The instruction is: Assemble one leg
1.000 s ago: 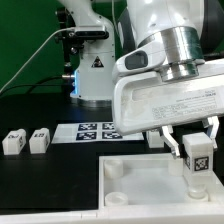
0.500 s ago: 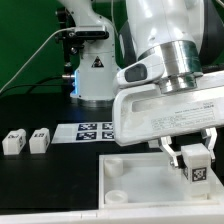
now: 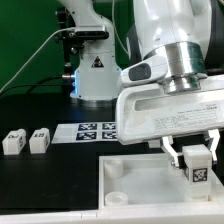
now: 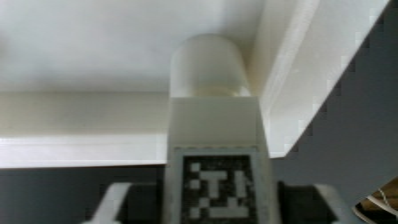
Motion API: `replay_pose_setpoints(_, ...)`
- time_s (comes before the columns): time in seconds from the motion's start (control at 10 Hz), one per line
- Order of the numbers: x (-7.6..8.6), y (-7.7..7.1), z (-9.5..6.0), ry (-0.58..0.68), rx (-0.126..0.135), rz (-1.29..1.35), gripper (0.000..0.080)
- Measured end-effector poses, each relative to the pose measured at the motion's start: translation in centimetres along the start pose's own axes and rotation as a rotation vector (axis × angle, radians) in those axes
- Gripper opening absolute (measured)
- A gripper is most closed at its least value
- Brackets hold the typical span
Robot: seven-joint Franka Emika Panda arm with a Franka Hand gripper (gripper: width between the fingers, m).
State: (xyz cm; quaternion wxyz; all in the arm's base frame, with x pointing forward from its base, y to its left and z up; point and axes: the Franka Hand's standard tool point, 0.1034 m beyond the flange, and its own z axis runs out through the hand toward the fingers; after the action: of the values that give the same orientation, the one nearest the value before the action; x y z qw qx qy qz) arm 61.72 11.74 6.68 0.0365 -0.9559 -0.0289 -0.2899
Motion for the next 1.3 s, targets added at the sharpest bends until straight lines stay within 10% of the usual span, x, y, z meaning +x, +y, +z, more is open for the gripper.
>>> replay_pose_setpoints(0.2,0.0,0.0,0.0,-0.001,0.0,0.0,0.0581)
replay_pose_setpoints(0.4,-0.1,0.0,0.0,-0.002,0.0,0.0,0.0638)
replay_pose_setpoints(1.3,1.3,-0.5,-2.2,-0.096,0.022,0.011,0.0649)
